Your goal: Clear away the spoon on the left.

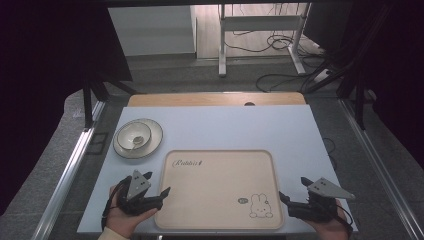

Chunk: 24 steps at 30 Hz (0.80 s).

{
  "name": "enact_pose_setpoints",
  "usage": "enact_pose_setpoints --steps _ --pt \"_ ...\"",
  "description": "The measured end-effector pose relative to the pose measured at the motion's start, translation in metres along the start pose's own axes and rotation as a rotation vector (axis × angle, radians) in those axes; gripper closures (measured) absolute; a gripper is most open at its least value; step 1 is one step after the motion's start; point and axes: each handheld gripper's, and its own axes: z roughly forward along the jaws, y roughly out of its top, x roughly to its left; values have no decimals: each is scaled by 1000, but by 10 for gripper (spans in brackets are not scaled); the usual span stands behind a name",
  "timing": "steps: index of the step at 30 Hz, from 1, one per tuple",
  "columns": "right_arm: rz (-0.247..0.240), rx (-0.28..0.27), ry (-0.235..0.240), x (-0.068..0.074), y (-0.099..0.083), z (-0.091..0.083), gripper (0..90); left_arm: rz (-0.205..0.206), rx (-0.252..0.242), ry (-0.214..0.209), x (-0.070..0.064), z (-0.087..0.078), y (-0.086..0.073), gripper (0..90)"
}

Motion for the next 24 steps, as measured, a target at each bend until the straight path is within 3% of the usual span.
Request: enact_pose_setpoints --steps 15,24 --pt "4 62 32 2 -3 7 132 -1 -23 -5 0 -4 -1 265" --pt "5 62 25 1 -4 8 132 9 -28 -10 -2 -4 2 269"
